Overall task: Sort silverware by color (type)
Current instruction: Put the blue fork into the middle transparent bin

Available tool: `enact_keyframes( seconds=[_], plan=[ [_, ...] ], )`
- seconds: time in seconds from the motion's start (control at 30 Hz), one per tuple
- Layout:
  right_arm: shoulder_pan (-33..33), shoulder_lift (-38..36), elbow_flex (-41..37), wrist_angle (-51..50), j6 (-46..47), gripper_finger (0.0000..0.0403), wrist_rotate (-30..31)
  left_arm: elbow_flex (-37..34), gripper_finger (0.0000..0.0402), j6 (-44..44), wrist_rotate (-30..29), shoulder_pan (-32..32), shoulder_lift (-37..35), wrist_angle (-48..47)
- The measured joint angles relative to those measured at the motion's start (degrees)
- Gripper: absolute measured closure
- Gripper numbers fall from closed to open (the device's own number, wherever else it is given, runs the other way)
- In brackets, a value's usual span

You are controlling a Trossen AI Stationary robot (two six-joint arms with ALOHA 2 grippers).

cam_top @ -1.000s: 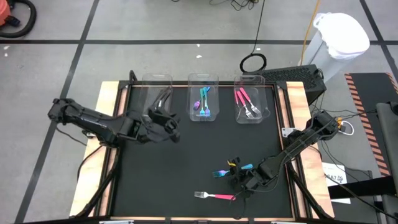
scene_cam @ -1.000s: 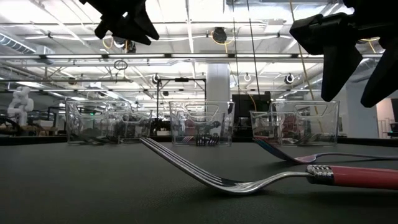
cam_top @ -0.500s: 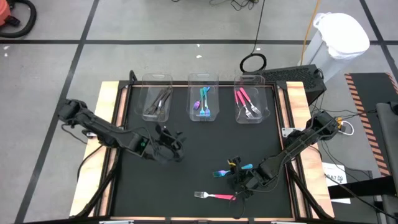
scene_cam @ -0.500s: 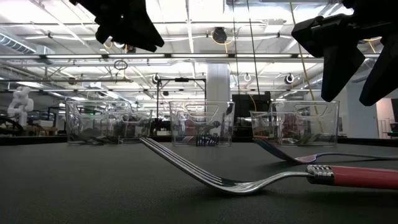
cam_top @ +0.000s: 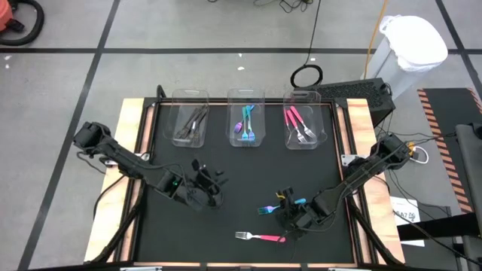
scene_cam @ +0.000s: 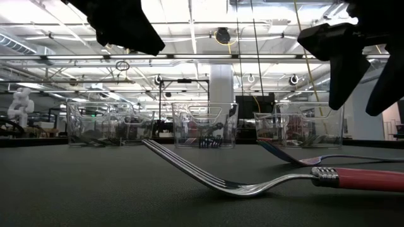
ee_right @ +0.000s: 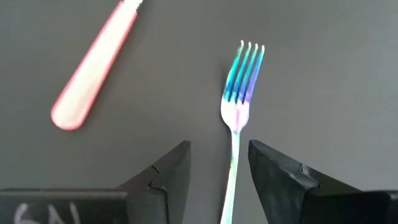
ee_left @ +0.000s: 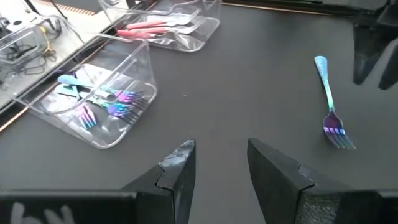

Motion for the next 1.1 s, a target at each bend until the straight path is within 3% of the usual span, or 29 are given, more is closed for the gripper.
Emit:
enact_keyframes(
  seconds=[0.3,0.43,0.83,1.1],
  plan=[
    [-2.37,0.05,0.0,0.12,0.13,0.0248,-0.4,0.0,0.0253,-3.04,0.14,-2.22,-0.01,0.09],
    [-4.3,0.22,-0.2,0.66,1.57,0.0248,-3.77,0.0,0.0253,-3.05,0.14,-3.48,-0.01,0.78],
    [-6.74,0.26,-7.23,7.14,5.58,0.0248,-4.51,0.0,0.0253,-6.02,-0.53,-5.68,0.13,2.48],
    [-7.04,0.28,-9.87,11.35,6.9,0.0248,-4.85,-0.04,0.0253,-5.99,-1.55,-5.83,4.51,4.61]
  ],
)
